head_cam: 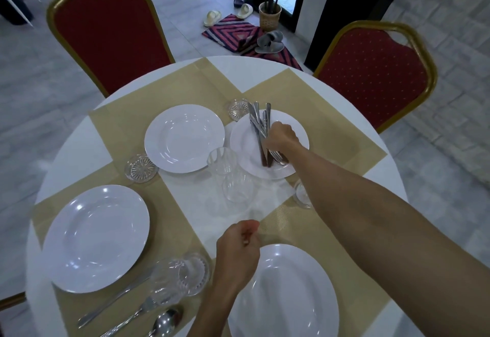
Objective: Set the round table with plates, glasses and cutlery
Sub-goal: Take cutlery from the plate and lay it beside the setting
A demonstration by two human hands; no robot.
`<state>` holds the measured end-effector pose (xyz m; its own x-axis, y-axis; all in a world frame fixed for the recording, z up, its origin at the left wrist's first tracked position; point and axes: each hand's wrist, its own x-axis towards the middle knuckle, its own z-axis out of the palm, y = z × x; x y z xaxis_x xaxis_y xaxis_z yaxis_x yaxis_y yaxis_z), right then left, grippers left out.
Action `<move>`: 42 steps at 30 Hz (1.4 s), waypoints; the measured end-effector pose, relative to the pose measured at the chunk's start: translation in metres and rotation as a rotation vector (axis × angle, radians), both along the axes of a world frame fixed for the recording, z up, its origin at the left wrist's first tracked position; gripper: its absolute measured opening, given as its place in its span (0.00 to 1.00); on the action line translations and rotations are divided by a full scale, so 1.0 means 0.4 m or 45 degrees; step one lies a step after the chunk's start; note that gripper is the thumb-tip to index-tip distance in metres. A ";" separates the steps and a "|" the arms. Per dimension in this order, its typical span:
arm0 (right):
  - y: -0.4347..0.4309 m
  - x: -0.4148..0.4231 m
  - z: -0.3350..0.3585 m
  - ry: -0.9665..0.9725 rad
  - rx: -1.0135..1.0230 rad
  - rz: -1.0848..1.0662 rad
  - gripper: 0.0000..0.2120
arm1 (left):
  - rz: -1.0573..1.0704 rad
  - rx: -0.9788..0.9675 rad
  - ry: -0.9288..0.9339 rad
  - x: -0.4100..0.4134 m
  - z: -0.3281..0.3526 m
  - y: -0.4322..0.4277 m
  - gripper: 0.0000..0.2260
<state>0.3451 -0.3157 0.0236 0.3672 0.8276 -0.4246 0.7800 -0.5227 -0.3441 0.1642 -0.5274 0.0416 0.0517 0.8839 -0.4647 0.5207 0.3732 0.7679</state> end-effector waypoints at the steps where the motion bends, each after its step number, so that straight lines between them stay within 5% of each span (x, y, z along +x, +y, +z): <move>1: 0.003 0.002 0.004 0.002 0.015 -0.019 0.14 | 0.006 0.006 -0.005 0.001 0.005 0.005 0.10; 19: -0.011 -0.001 0.005 0.046 0.078 -0.135 0.13 | -0.043 0.244 -0.140 0.075 0.273 0.249 0.08; 35: 0.035 0.055 -0.035 0.148 -0.080 -0.135 0.09 | -0.135 -0.067 0.088 0.235 0.091 0.562 0.10; 39: 0.056 0.078 -0.056 0.181 -0.114 -0.101 0.07 | -0.062 -0.163 0.160 0.251 0.033 0.603 0.04; 42: 0.067 0.089 -0.063 0.193 -0.120 -0.043 0.10 | -0.027 -0.197 0.227 0.256 -0.010 0.627 0.10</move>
<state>0.3806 -0.2890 -0.0015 0.3201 0.7698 -0.5522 0.7044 -0.5831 -0.4047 0.2665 -0.2764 0.0376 -0.0251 0.8012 -0.5978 0.6518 0.4665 0.5979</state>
